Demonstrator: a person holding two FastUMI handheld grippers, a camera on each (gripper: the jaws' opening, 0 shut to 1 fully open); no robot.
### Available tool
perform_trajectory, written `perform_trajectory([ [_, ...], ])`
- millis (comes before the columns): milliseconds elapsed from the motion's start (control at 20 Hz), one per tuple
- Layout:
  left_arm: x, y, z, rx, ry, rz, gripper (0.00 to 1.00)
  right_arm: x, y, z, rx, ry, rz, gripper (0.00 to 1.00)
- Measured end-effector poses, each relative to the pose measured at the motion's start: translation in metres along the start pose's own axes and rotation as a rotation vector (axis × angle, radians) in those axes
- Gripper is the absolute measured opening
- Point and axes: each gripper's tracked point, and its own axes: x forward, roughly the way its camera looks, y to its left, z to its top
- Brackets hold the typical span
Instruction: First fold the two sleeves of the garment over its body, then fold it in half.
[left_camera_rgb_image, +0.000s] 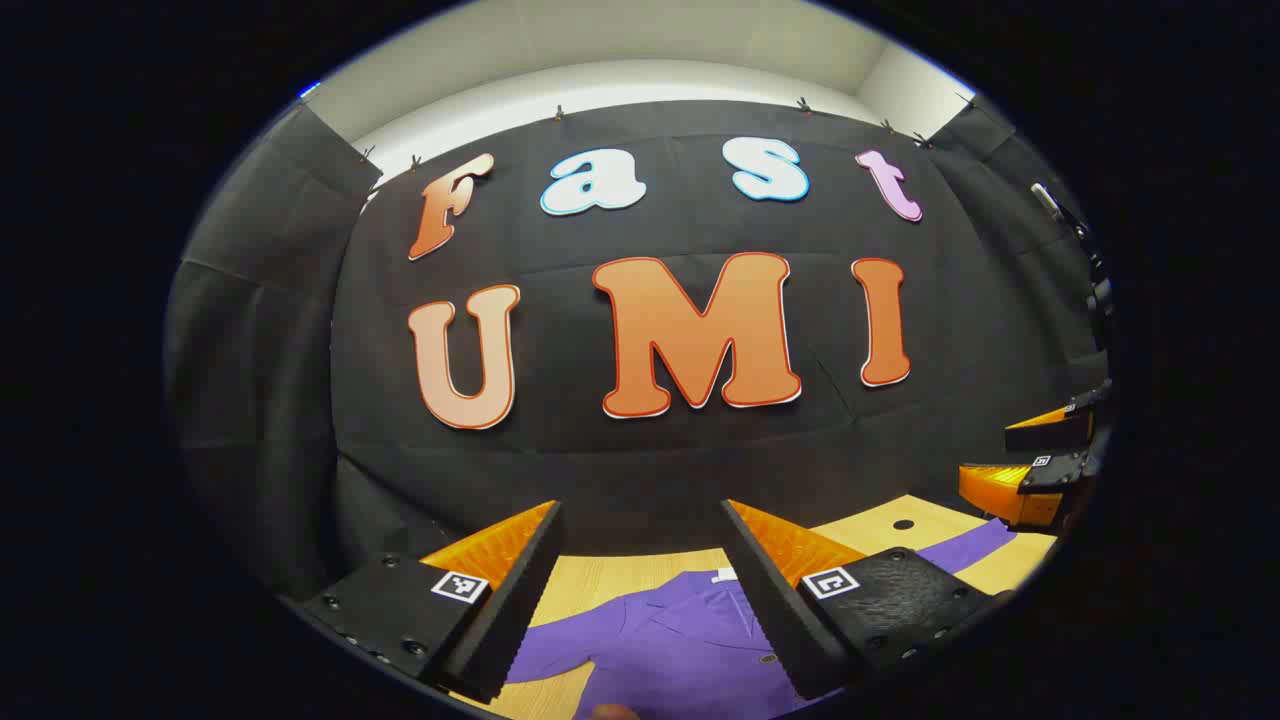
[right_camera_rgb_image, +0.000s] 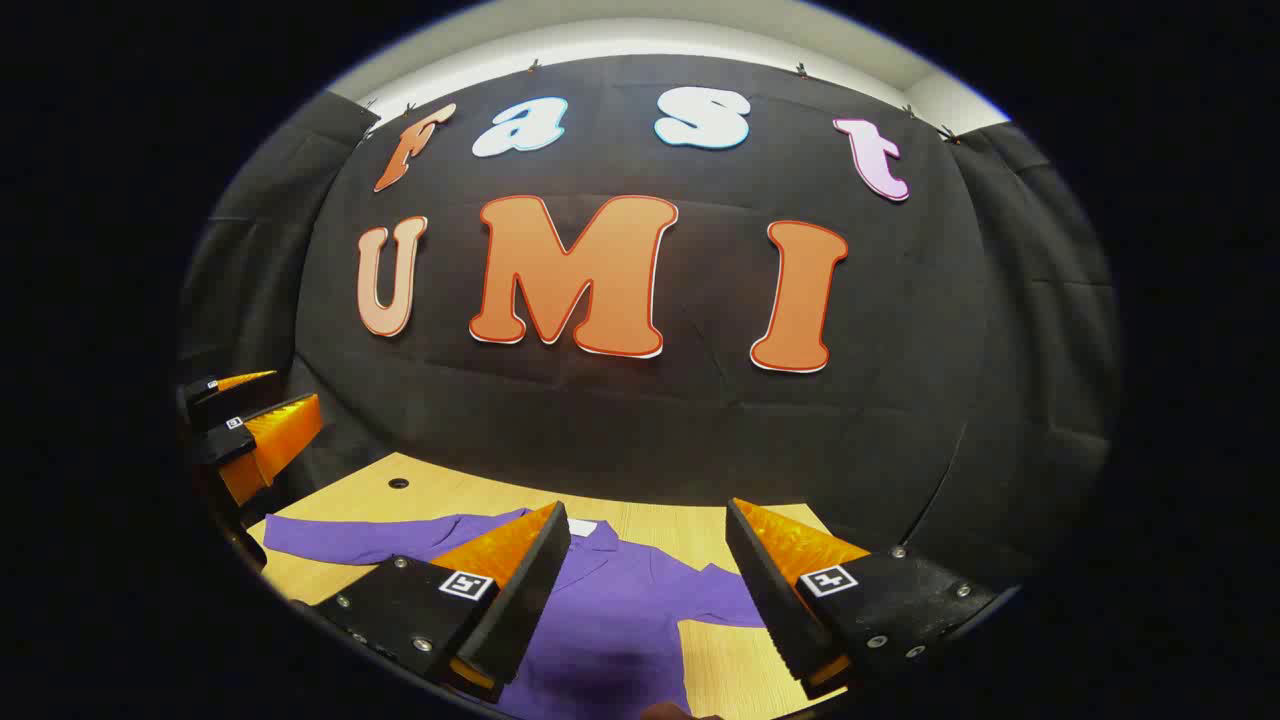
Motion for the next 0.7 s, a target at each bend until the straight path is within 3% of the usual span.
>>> perform_trajectory([
  [700, -0.008, -0.006, 0.002, 0.022, -0.006, 0.011, 0.98, 0.005, -0.006, -0.009, 0.004, 0.019, 0.009, 0.95],
])
